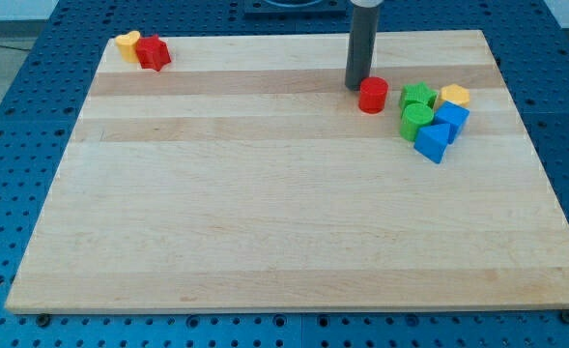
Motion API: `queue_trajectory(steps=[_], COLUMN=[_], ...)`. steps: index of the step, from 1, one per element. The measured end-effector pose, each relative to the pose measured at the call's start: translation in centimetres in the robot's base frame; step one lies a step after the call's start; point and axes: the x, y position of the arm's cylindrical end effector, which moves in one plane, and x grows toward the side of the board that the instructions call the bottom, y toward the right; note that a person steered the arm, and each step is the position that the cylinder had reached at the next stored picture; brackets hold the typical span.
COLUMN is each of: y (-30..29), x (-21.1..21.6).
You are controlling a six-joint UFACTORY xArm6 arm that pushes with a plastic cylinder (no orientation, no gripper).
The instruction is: Move red circle into the green circle
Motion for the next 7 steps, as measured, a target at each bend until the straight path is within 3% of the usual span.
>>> queue_trajectory(steps=[3, 7], y=[2.0, -0.2], x=[1.9, 5.0])
